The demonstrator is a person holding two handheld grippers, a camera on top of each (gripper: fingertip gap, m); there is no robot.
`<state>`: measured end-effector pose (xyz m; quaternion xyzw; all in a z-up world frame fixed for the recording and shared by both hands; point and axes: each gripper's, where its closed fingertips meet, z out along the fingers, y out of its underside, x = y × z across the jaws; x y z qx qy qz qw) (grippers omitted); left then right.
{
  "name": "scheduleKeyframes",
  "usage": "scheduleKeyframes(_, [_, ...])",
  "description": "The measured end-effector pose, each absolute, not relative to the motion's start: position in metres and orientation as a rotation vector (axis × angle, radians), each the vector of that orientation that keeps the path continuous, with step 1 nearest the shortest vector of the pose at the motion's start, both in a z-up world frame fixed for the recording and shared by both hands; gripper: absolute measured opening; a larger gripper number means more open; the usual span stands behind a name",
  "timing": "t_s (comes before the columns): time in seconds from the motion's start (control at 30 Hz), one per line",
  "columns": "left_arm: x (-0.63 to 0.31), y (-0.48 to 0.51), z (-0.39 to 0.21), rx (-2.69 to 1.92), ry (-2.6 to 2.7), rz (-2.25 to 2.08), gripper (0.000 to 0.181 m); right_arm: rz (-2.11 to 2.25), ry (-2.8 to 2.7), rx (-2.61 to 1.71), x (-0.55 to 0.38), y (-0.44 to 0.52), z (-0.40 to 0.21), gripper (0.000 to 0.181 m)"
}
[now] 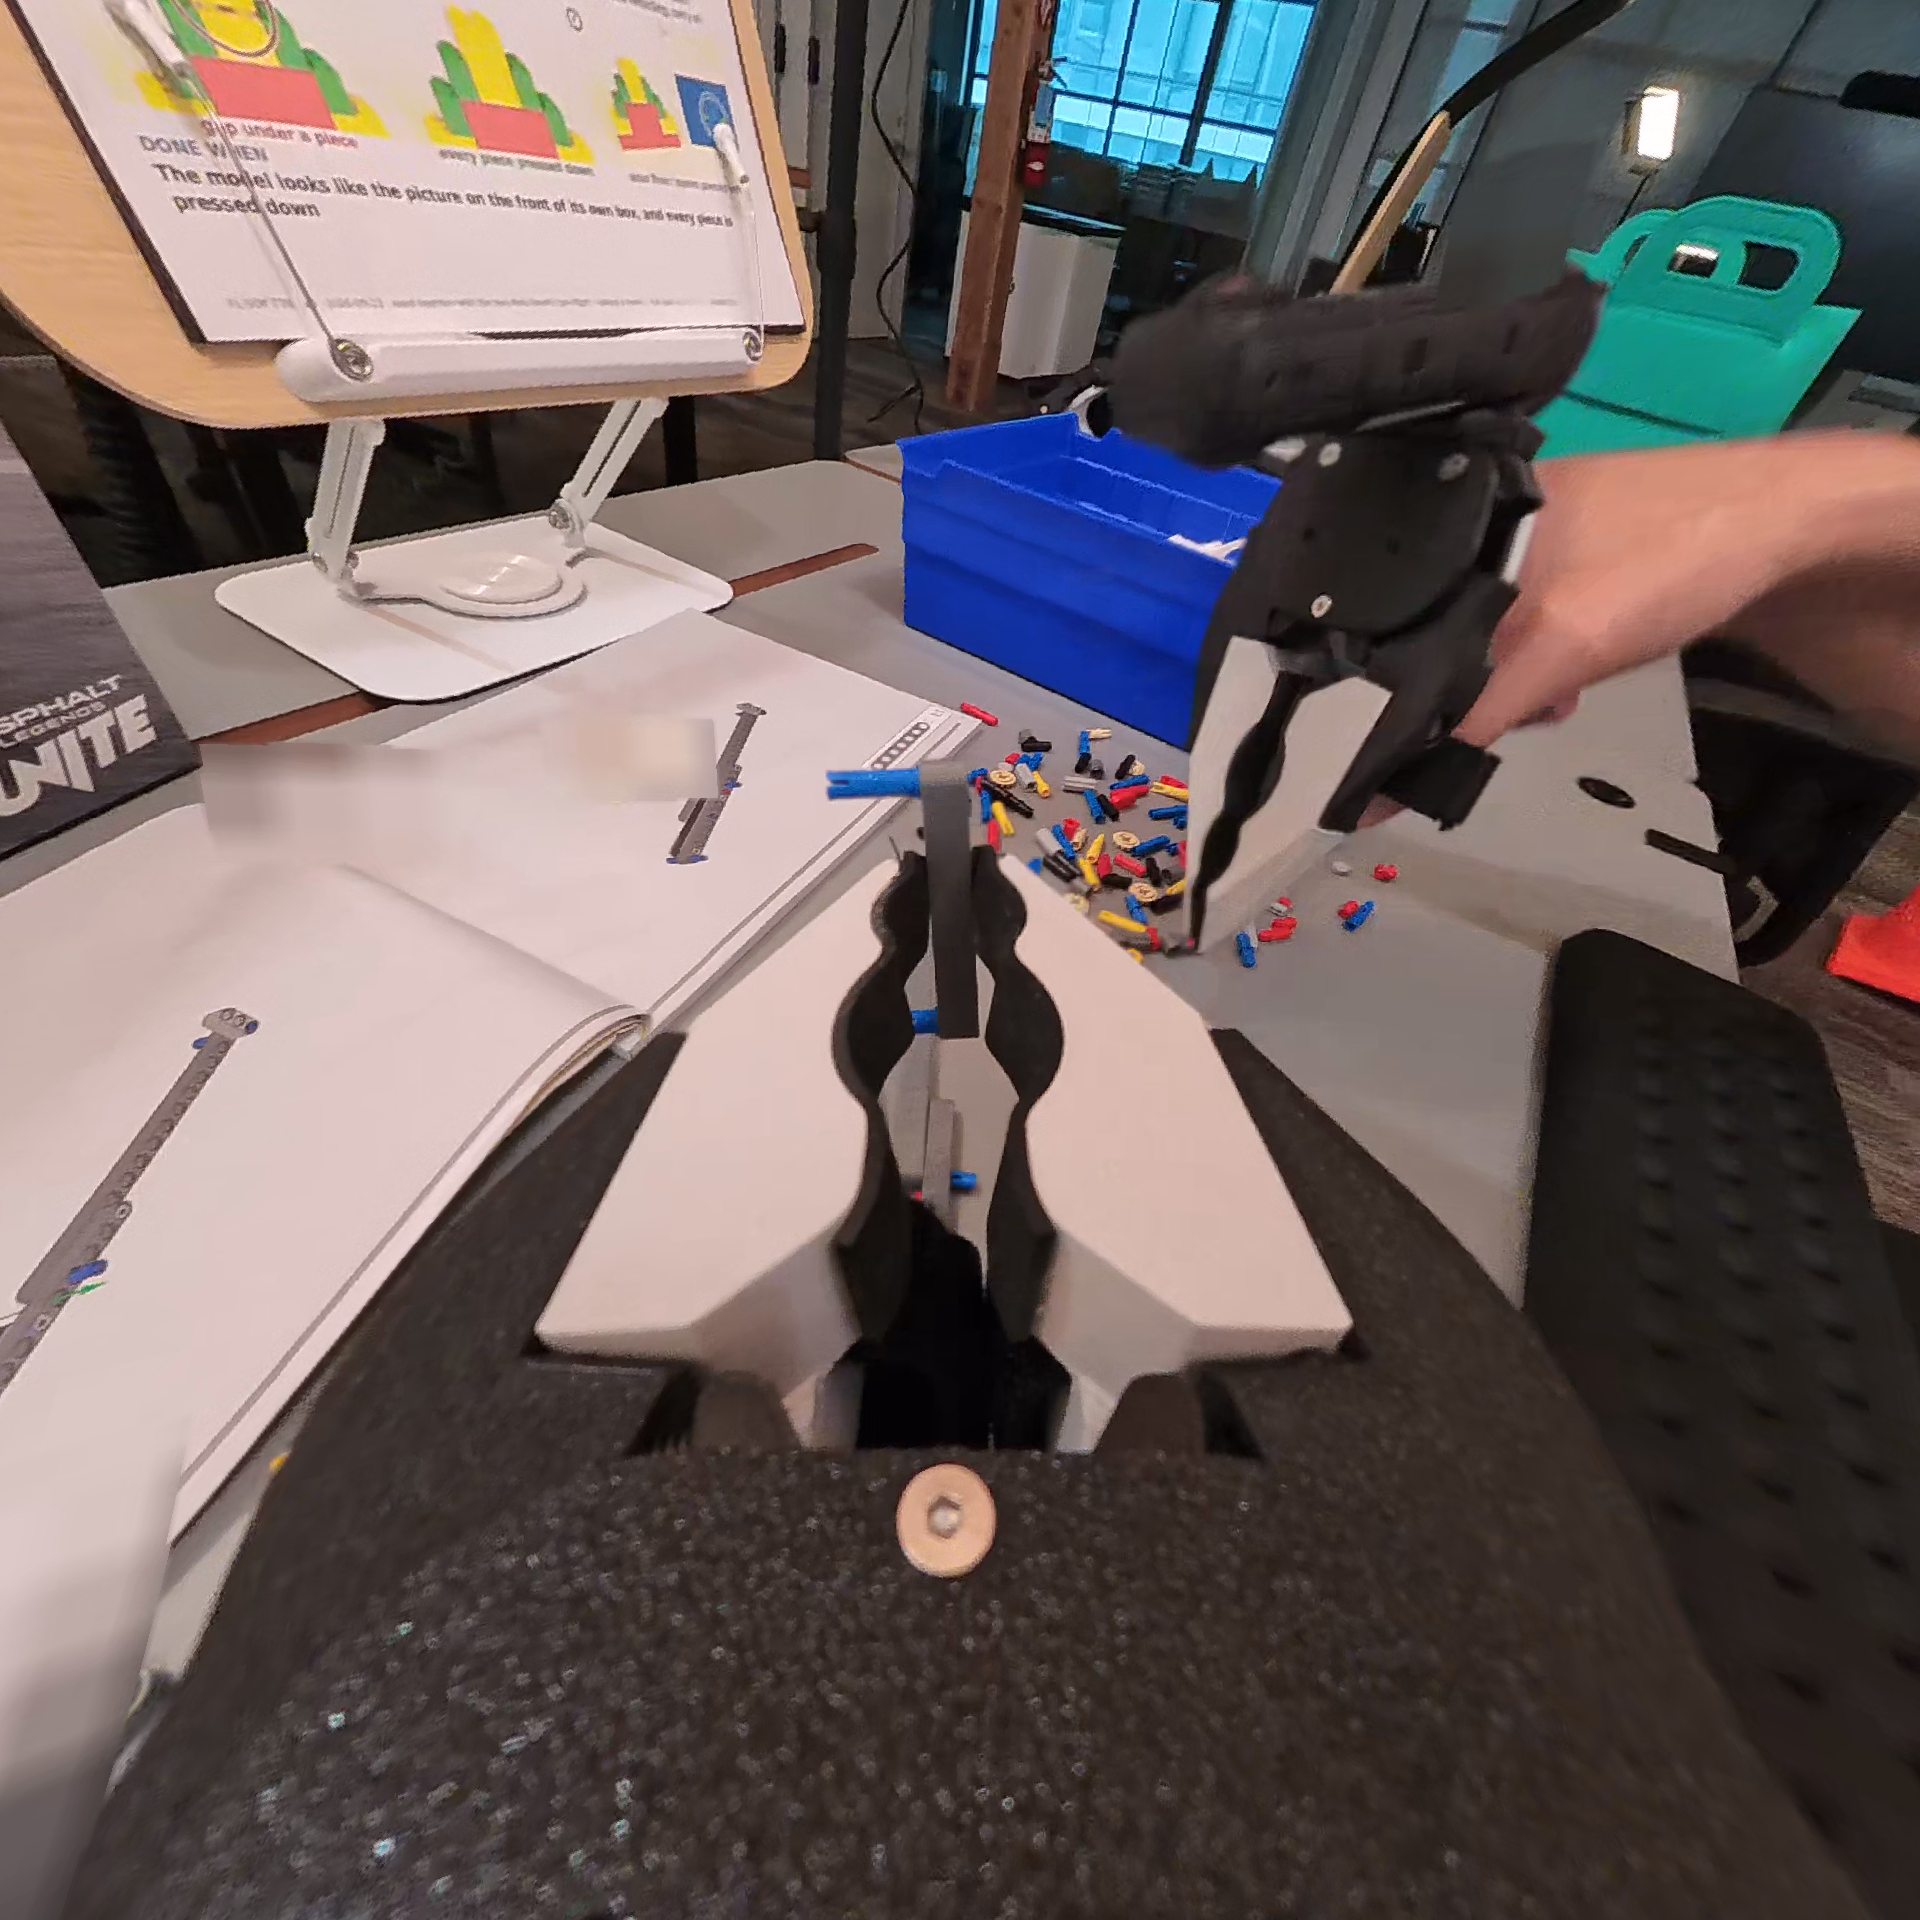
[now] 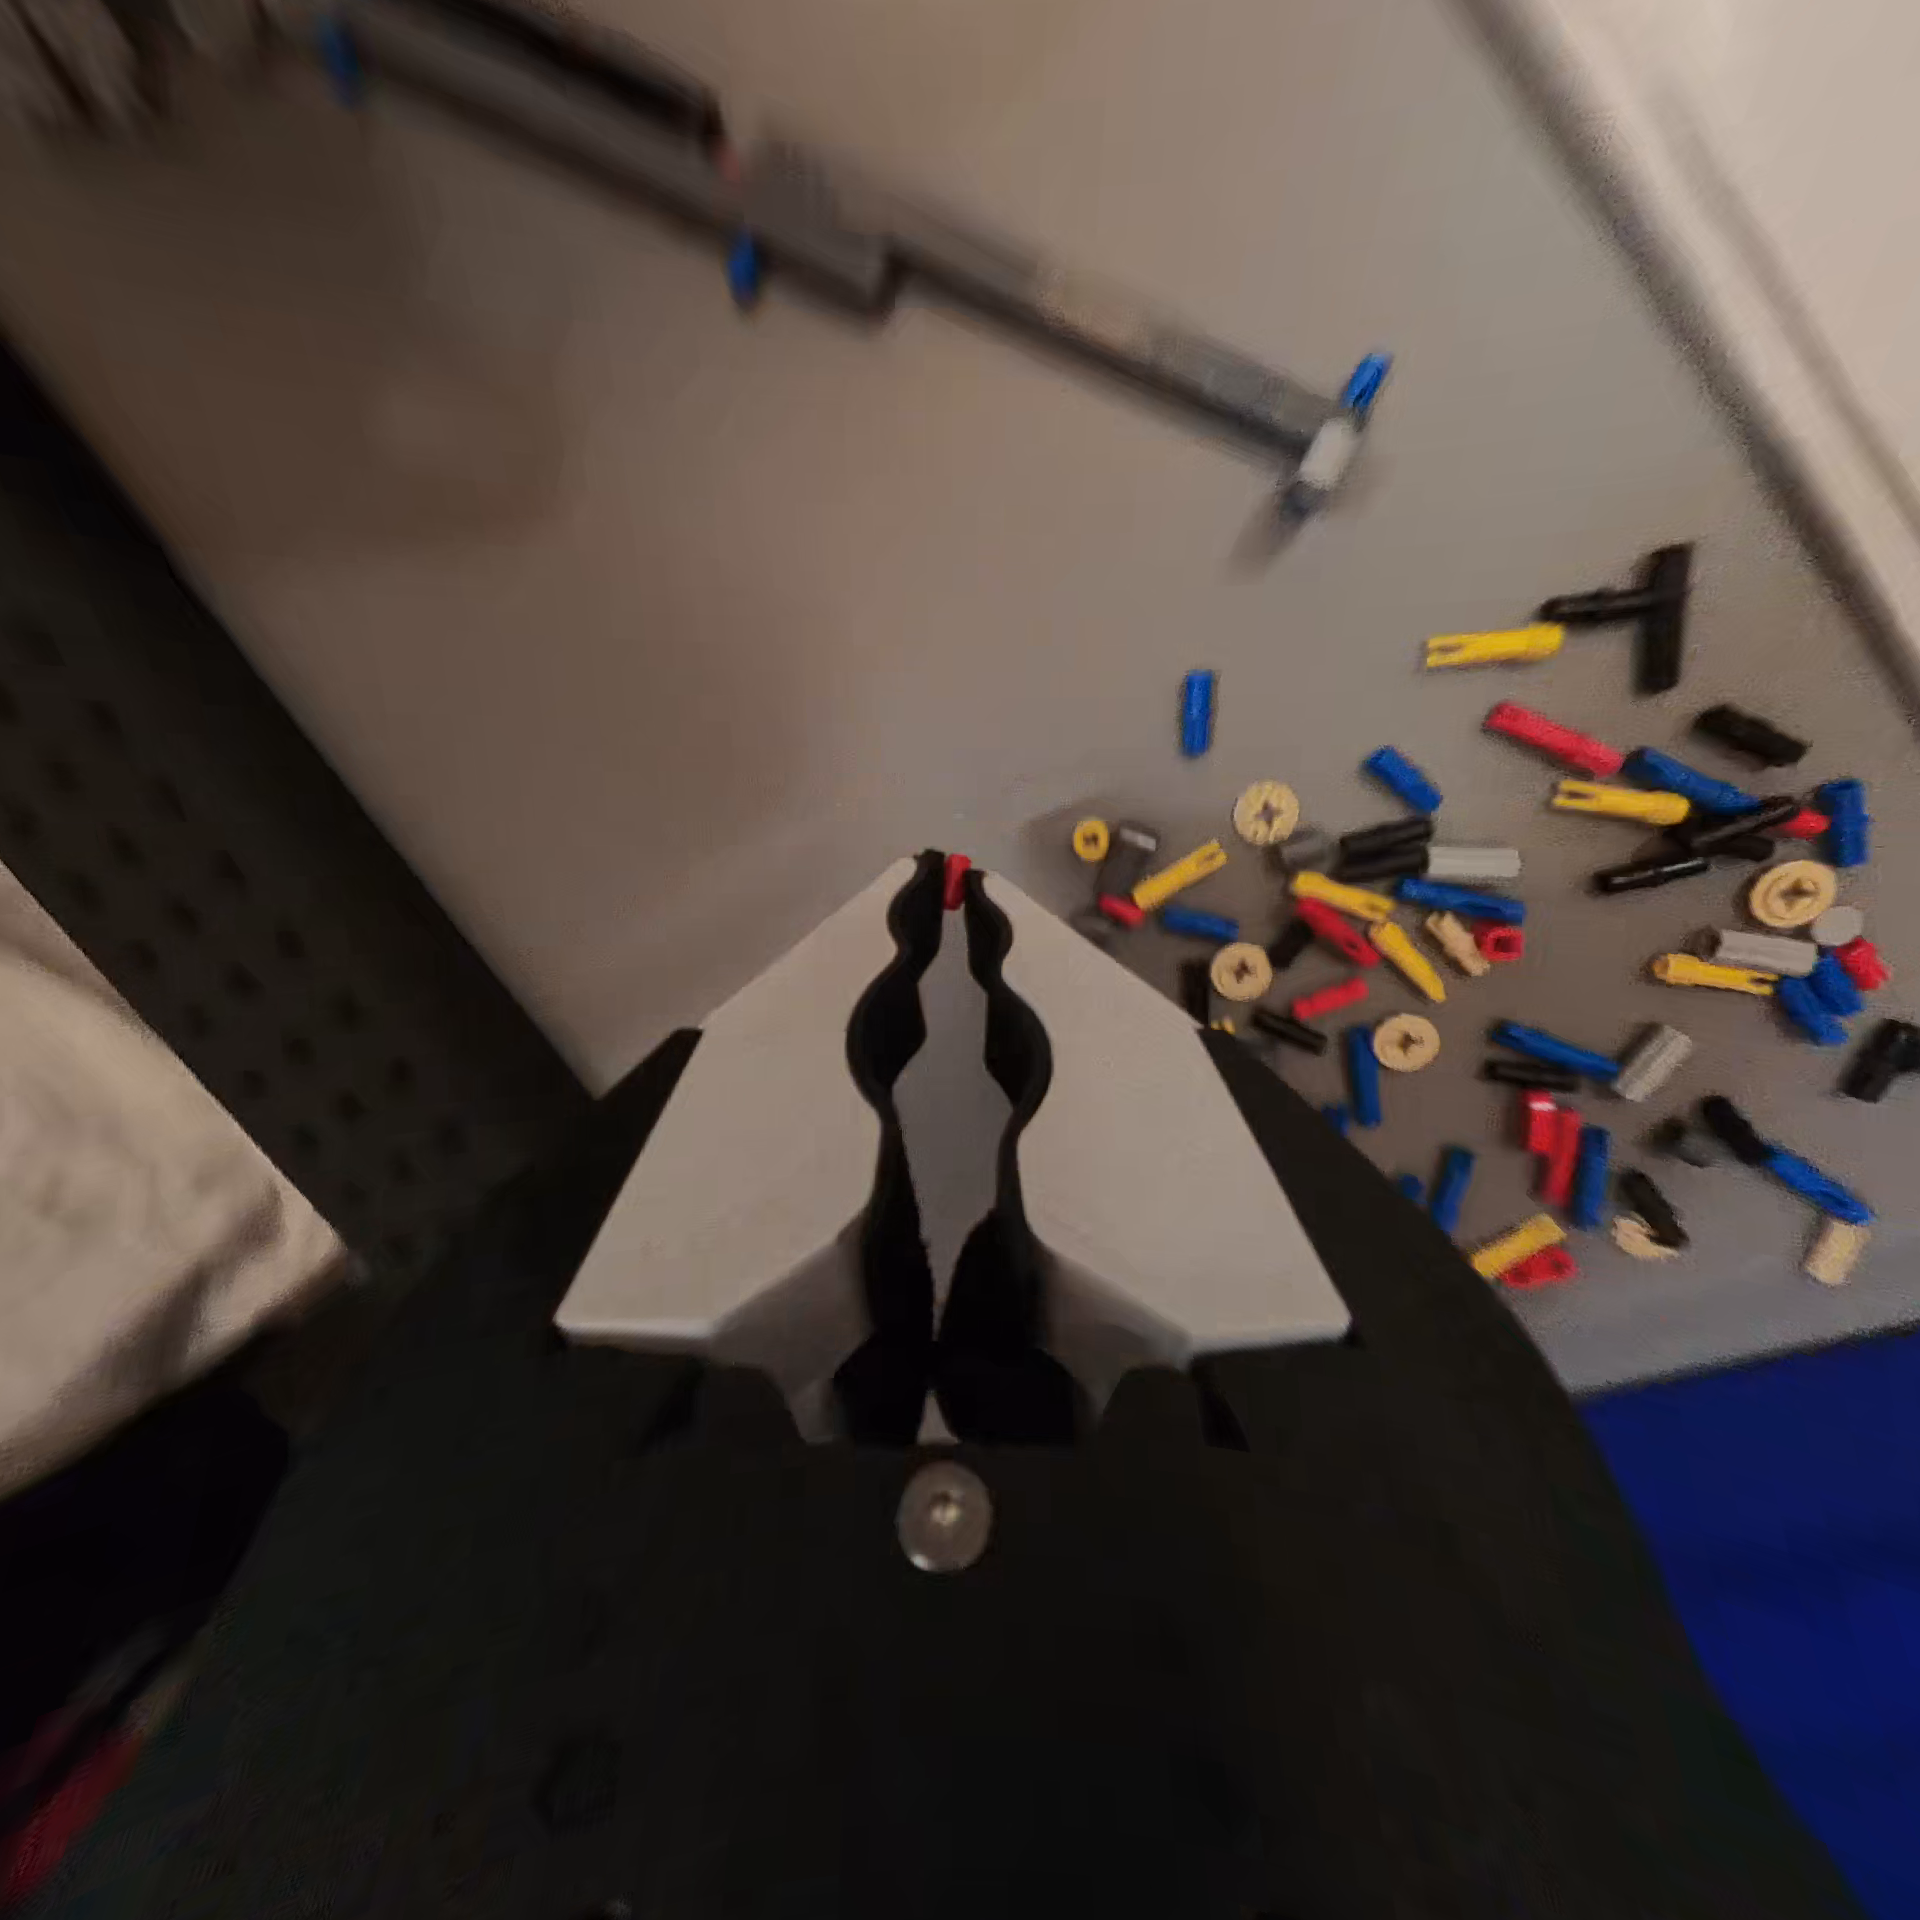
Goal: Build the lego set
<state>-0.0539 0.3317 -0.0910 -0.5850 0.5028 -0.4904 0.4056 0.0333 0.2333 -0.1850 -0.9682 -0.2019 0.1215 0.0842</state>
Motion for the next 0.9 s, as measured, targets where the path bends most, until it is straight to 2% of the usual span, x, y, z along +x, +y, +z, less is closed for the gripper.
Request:
scheduleKeyframes(0.1, [-0.054,0.335,-0.092,-1.476,1.271,-1.215,0.007,0.126,-0.964,-3.169,0.056,0.21,-0.193,0.003])
scheduleKeyframes(0.27, [-0.058,0.342,-0.085,-1.453,1.249,-1.174,0.006,0.081,-1.216,-3.359,0.049,0.196,-0.198,0.003])
scheduleKeyframes(0.57, [-0.061,0.342,-0.077,-1.414,1.243,-1.145,0.006,-0.041,-1.313,-3.434,0.052,0.194,-0.208,0.003])
scheduleKeyframes(0.9, [-0.059,0.335,-0.079,-1.38,1.284,-1.112,0.006,0.043,-1.362,-3.419,0.048,0.193,-0.213,0.003])
